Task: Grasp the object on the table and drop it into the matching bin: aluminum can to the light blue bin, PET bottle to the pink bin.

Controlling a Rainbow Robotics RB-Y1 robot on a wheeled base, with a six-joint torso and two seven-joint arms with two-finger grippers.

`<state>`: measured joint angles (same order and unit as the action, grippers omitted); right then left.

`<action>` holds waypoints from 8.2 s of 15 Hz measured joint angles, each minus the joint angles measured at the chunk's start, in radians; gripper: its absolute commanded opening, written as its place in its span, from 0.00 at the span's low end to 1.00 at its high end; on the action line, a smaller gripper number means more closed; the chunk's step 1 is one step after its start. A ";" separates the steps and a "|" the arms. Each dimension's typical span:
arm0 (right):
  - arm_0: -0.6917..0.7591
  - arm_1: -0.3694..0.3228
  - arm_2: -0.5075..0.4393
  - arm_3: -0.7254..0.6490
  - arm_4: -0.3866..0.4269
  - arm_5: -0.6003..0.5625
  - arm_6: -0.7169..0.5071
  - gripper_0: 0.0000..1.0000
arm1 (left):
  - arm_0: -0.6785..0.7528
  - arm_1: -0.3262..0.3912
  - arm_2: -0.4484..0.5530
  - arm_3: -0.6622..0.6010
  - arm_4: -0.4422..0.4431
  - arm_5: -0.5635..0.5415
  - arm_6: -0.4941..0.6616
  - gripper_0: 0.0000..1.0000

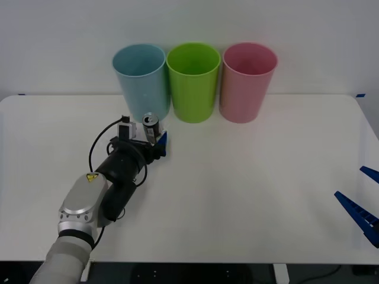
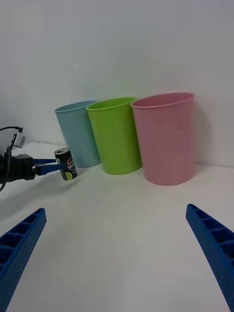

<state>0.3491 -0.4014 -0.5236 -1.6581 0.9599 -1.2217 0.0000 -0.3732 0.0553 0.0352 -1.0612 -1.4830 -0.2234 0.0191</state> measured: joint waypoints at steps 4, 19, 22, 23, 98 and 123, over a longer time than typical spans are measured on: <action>0.000 0.000 0.000 0.000 0.000 0.000 0.000 1.00 | -0.093 -0.001 0.012 0.118 -0.006 0.033 -0.012 1.00; 0.000 0.000 0.000 0.000 0.000 0.000 0.000 1.00 | -0.160 -0.007 0.009 0.198 -0.016 0.087 -0.028 0.00; 0.000 0.000 0.000 0.000 0.000 0.000 0.000 1.00 | -0.160 -0.008 0.004 0.197 -0.013 0.087 -0.028 0.00; 0.000 0.000 0.000 0.000 0.000 0.000 0.000 1.00 | -0.160 -0.007 0.000 0.198 -0.010 0.087 -0.028 0.00; 0.000 0.000 0.000 0.000 0.000 0.000 0.000 1.00 | -0.583 0.282 -0.260 0.239 0.483 0.213 0.041 0.99; 0.000 0.000 0.000 0.000 0.000 0.000 0.000 1.00 | -0.369 0.426 -0.261 -0.049 0.654 0.126 0.044 1.00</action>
<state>0.3491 -0.4014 -0.5236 -1.6581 0.9599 -1.2217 0.0000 -0.7420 0.4812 -0.2255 -1.1100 -0.8293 -0.0972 0.0631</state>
